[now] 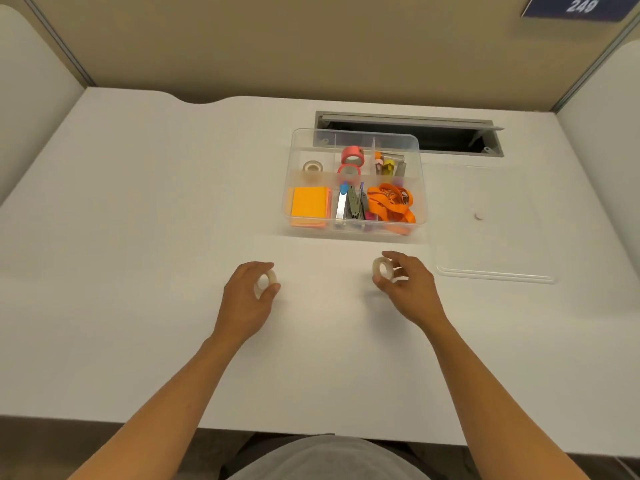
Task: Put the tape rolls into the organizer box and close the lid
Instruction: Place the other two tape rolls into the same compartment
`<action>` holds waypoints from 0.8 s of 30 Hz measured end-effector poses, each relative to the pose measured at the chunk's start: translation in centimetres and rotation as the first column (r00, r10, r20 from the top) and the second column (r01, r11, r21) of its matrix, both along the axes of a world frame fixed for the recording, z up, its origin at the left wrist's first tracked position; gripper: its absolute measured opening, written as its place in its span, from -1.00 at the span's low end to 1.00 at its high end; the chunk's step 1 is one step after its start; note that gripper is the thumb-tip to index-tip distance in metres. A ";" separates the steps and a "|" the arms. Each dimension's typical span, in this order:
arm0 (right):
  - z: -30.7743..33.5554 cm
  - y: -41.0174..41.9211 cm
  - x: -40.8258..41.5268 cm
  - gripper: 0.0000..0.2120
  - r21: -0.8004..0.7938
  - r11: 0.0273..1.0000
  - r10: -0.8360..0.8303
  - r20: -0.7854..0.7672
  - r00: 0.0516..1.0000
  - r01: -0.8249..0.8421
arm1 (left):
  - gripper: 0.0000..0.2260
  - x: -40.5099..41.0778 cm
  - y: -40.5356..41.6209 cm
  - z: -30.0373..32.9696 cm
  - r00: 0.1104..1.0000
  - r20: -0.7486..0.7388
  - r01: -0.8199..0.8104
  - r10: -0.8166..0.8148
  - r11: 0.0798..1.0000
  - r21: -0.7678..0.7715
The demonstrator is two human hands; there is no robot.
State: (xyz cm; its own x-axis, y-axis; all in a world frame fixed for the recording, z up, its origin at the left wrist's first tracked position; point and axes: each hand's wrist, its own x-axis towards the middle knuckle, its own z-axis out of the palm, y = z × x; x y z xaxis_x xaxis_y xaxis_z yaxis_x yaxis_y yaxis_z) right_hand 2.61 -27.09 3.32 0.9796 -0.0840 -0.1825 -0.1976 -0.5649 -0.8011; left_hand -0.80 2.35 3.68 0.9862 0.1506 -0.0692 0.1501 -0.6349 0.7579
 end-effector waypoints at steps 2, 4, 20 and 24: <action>1.0 0.8 0.8 -0.59 0.057 0.998 -0.003 0.008 1.000 0.002 | -0.70 1.0 -0.5 1.0 1.000 0.031 0.004 -0.003 0.999 -0.051; 1.9 1.5 1.8 -0.61 0.108 0.994 -0.007 0.013 1.000 0.005 | -0.69 2.3 -0.9 1.9 0.999 0.050 0.010 -0.006 0.996 -0.092; 4.4 3.7 12.5 -0.60 0.251 0.967 -0.071 0.059 0.996 0.054 | -0.54 22.3 -4.9 6.6 0.990 0.097 0.093 -0.102 0.991 0.091; 4.0 4.0 14.7 -0.61 0.245 0.968 -0.084 0.083 0.993 0.061 | -0.53 27.8 -6.5 5.7 0.994 0.054 0.080 -0.092 0.976 0.201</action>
